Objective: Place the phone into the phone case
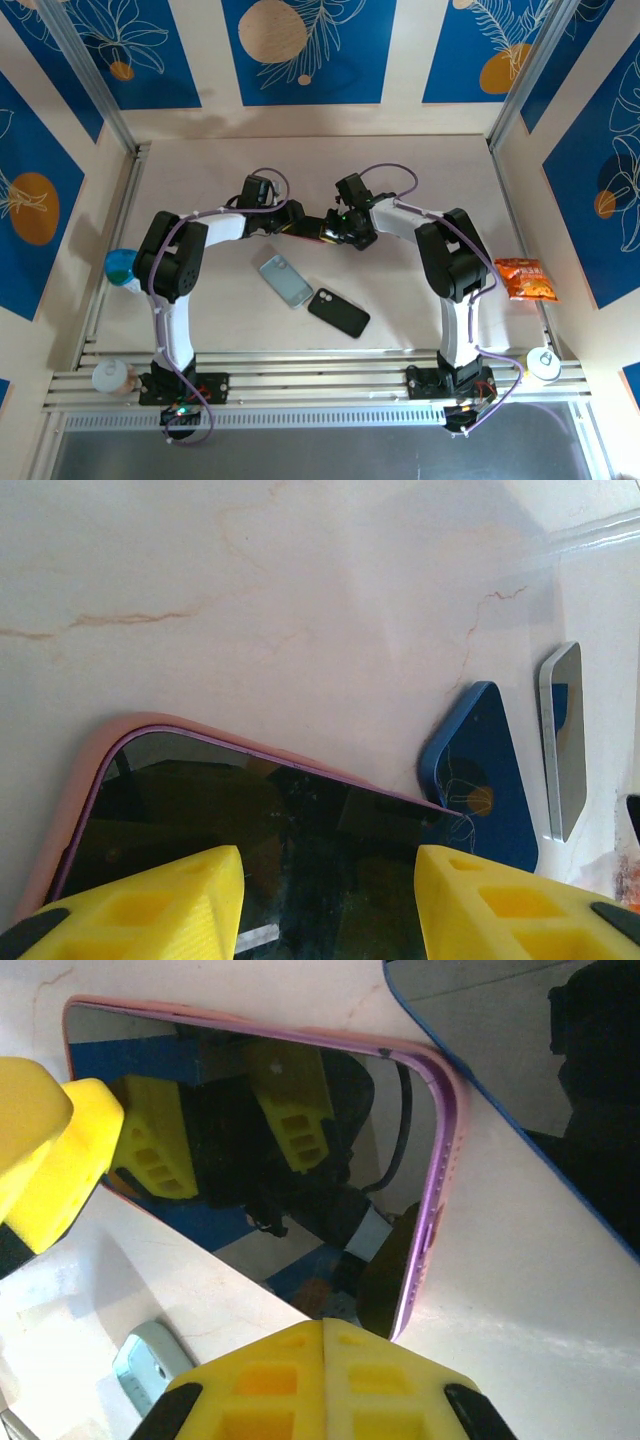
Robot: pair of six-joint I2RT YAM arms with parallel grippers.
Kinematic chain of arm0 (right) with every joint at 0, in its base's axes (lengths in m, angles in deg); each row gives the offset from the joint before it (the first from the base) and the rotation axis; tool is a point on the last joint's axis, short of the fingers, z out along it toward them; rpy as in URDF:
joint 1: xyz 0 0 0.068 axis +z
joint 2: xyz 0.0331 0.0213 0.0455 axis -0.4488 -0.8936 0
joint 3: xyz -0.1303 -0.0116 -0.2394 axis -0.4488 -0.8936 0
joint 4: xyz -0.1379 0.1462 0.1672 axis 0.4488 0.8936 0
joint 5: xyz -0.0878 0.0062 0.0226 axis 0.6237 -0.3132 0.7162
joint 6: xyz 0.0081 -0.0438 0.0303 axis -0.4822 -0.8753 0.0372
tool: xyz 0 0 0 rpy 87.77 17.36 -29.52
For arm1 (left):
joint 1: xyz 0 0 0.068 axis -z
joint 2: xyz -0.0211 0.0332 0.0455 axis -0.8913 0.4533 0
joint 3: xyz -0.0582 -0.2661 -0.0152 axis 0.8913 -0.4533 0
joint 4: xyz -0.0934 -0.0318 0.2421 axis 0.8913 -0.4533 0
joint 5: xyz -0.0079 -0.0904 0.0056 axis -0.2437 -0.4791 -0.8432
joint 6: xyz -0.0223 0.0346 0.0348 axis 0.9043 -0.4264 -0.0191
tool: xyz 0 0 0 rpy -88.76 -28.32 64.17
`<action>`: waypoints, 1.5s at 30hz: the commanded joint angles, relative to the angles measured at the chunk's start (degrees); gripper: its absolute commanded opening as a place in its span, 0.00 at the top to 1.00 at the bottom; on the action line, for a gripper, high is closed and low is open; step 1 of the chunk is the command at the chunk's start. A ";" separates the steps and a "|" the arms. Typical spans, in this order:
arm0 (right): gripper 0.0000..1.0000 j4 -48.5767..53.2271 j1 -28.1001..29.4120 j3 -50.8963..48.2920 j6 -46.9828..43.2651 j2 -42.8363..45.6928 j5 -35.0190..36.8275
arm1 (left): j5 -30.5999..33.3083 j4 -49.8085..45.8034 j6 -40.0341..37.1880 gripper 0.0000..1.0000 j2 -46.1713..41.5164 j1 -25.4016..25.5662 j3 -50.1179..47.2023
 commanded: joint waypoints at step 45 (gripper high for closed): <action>1.00 26.43 7.87 4.20 -13.64 -13.42 4.54 | 2.57 -6.29 -1.81 0.51 0.23 -3.92 -3.91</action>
